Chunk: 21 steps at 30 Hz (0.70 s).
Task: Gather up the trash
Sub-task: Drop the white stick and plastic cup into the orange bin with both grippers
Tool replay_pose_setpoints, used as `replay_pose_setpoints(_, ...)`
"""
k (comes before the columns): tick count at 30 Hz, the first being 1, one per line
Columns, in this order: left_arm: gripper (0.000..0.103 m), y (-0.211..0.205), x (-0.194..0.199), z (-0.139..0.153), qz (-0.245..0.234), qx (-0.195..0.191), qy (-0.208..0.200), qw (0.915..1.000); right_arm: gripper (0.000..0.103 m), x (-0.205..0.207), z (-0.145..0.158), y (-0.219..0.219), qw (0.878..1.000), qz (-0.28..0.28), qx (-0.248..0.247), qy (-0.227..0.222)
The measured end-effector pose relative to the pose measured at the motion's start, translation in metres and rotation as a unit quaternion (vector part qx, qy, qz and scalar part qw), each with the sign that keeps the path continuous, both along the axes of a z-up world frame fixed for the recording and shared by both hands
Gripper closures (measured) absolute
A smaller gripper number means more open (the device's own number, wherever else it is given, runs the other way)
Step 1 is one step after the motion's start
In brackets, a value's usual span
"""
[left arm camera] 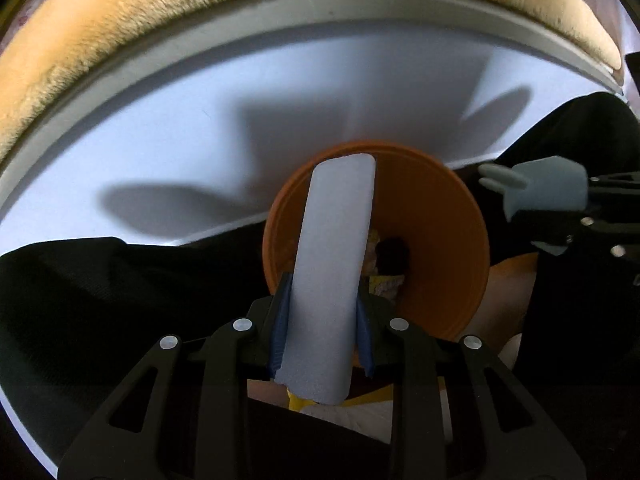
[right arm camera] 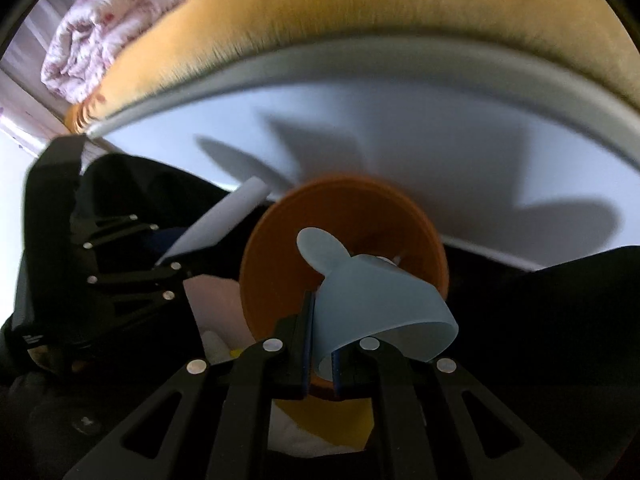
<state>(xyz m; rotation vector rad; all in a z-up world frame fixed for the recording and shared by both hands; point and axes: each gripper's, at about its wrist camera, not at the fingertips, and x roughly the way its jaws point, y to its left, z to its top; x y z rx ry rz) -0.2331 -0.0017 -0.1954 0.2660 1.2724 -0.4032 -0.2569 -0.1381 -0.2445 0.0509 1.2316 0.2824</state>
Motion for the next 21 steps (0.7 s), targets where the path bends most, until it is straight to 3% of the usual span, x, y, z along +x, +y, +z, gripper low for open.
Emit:
replay_pose_setpoints(8, 0.074, 0.000, 0.009, -0.011, 0.002, 0.002, 0.025, 0.9997, 0.096, 0.011, -0.012, 0.010, 1.000, 0.020, -0.013, 0.020)
replay_pose_setpoints(10, 0.067, 0.002, 0.011, -0.014, 0.002, 0.007, 0.026, 0.9996, 0.091, 0.012, -0.014, 0.010, 0.999, 0.022, -0.016, 0.022)
replay_pose_setpoints(12, 0.028, 0.001, 0.007, -0.017, 0.005, 0.021, 0.029, 0.9994, 0.042, 0.014, -0.016, 0.010, 0.999, 0.023, -0.021, 0.023)
replay_pose_setpoints(13, 0.024, 0.002, 0.008, -0.017, 0.006, 0.025, 0.027, 0.9993, 0.040, 0.016, -0.016, 0.012, 0.999, 0.022, -0.026, 0.024)
replay_pose_setpoints(21, 0.024, 0.009, 0.006, -0.013, 0.014, 0.015, 0.030, 0.9994, 0.042, 0.013, -0.007, 0.006, 0.999, 0.011, -0.031, 0.016)
